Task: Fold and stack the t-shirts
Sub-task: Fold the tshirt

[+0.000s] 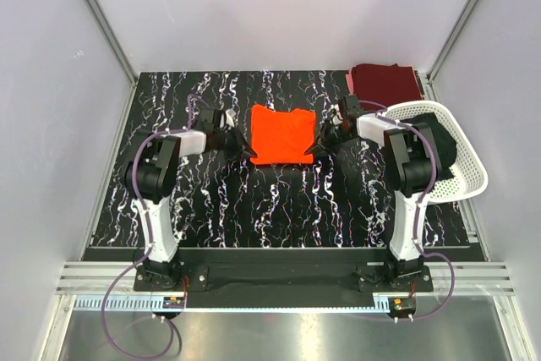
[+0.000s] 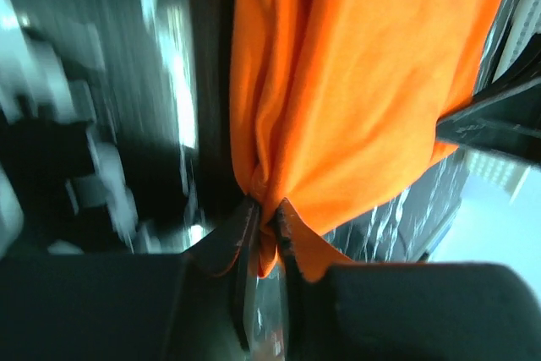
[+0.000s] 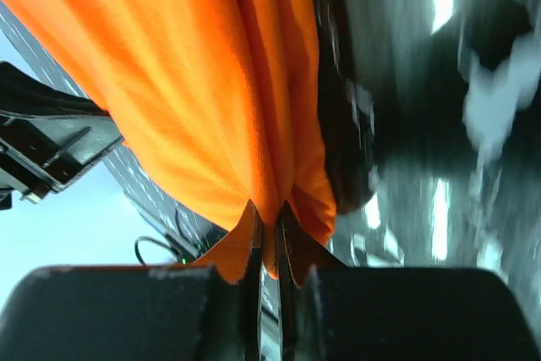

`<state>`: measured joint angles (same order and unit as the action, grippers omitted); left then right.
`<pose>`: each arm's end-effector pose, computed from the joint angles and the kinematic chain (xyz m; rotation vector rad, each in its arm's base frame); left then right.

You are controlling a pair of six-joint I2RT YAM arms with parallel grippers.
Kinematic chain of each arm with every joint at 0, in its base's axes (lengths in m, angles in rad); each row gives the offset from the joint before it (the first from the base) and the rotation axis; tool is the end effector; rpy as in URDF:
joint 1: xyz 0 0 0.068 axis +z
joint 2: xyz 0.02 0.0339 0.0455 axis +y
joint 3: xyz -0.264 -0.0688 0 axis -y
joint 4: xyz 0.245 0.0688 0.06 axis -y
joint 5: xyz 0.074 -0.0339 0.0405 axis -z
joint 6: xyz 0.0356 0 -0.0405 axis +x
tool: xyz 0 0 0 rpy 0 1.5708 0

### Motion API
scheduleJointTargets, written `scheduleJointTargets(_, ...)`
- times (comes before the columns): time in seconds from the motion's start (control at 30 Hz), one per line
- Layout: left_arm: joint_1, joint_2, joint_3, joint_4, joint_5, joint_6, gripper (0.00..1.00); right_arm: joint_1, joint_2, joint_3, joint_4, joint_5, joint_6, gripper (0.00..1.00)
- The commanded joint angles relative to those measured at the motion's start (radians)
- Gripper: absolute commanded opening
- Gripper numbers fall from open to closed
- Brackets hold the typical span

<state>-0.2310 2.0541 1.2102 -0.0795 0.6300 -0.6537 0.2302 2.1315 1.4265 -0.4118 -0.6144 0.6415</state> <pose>0.3966 -0.1148 0.1221 -0.2668 2.5950 -1.1361 0.4150 0.1183 0.1314 0.3702 2.7772 1.0761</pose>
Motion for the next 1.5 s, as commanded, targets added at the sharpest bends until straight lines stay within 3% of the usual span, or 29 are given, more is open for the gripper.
scheduleJointTargets(0.0, -0.03, -0.147, -0.151, 0.012, 0.019, -0.035, 0.14, 0.031, -0.136, -0.082, -0.042, -0.048, -0.014, 0.04)
scheduleJointTargets(0.1, -0.057, -0.288, -0.309, -0.005, -0.001, -0.067, 0.15, 0.055, -0.243, -0.214, -0.071, -0.073, -0.034, 0.05)
scheduleJointTargets(0.17, -0.086, -0.374, -0.397, -0.017, -0.032, -0.092, 0.24, 0.063, -0.353, -0.346, -0.071, -0.077, -0.036, 0.08)
scheduleJointTargets(0.2, -0.096, -0.447, -0.458, -0.032, -0.045, -0.093, 0.35, 0.07, -0.392, -0.392, -0.071, -0.082, -0.028, 0.11)
scheduleJointTargets(0.3, -0.111, -0.59, -0.521, -0.106, -0.084, -0.086, 0.42, 0.072, -0.542, -0.518, -0.106, -0.065, -0.049, 0.35)
scheduleJointTargets(0.33, -0.111, -0.619, -0.525, -0.132, -0.114, -0.078, 0.45, 0.073, -0.597, -0.529, -0.123, -0.055, -0.063, 0.48)
scheduleJointTargets(0.43, -0.11, -0.686, -0.447, -0.232, -0.182, -0.009, 0.51, 0.069, -0.634, -0.468, -0.194, 0.031, -0.12, 0.66)
scheduleJointTargets(0.5, -0.11, -0.677, -0.376, -0.27, -0.203, 0.06, 0.52, 0.066, -0.621, -0.419, -0.215, 0.099, -0.161, 0.71)
scheduleJointTargets(0.67, -0.108, -0.481, -0.128, -0.241, -0.156, 0.19, 0.52, 0.04, -0.461, -0.246, -0.228, 0.165, -0.184, 0.71)
scheduleJointTargets(0.9, -0.116, -0.263, 0.057, -0.213, -0.162, 0.258, 0.52, 0.008, -0.335, -0.153, -0.22, 0.199, -0.183, 0.61)
scheduleJointTargets(1.47, -0.148, -0.078, 0.152, -0.171, -0.194, 0.198, 0.46, -0.028, -0.194, -0.098, -0.17, 0.156, -0.194, 0.49)
